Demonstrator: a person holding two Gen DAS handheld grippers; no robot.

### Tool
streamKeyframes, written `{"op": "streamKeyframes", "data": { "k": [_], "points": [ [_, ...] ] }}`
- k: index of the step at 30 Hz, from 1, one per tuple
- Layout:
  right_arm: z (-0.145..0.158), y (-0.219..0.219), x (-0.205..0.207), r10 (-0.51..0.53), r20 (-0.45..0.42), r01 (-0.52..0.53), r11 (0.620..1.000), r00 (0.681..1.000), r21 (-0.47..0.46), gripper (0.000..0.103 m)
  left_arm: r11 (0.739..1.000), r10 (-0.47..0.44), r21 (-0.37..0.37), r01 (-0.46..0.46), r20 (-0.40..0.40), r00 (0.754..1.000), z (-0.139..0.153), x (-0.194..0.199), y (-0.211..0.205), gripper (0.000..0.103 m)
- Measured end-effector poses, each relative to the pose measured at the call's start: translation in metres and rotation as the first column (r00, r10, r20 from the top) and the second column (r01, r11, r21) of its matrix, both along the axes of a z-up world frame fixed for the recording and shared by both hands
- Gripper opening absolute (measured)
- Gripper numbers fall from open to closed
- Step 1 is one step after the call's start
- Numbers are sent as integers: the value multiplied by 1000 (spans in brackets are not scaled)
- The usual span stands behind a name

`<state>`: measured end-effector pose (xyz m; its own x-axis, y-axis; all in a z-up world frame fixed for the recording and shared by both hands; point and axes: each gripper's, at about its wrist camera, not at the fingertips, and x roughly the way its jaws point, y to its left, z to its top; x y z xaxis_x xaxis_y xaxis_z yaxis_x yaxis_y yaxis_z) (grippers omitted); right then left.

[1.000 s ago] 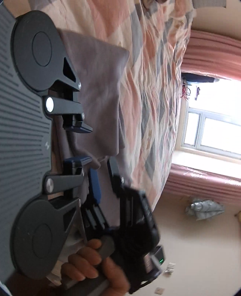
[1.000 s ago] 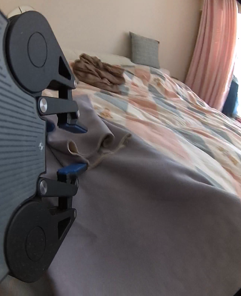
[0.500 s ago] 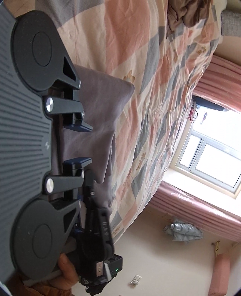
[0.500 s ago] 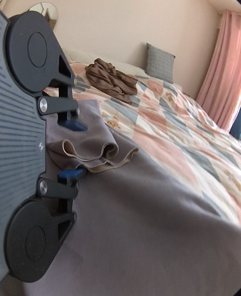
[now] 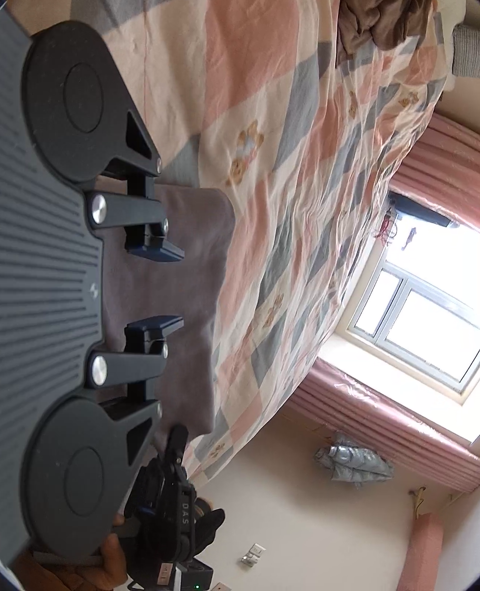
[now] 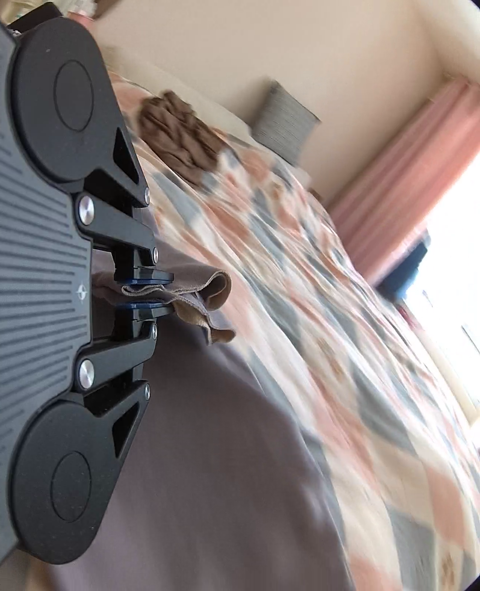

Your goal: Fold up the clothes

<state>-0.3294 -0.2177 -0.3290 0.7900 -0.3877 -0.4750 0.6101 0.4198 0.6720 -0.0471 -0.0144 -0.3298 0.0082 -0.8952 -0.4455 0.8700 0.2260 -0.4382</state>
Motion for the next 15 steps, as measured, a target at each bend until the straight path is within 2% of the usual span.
{"op": "streamKeyframes", "data": {
  "k": [6, 11, 15],
  "points": [
    [-10, -15, -69, -130, -34, 131, 991, 991, 11, 9, 996, -88, 28, 88, 19, 996, 0, -36, -27, 26],
    [-8, -33, -126, -214, -60, 214, 977, 975, -7, 8, 987, -153, 66, 149, 60, 986, 2, -62, -53, 26],
    [-4, -47, -166, -280, -115, 276, 960, 953, -48, 8, 982, -179, 70, 174, 70, 981, 4, -75, -75, 27]
  ]
}}
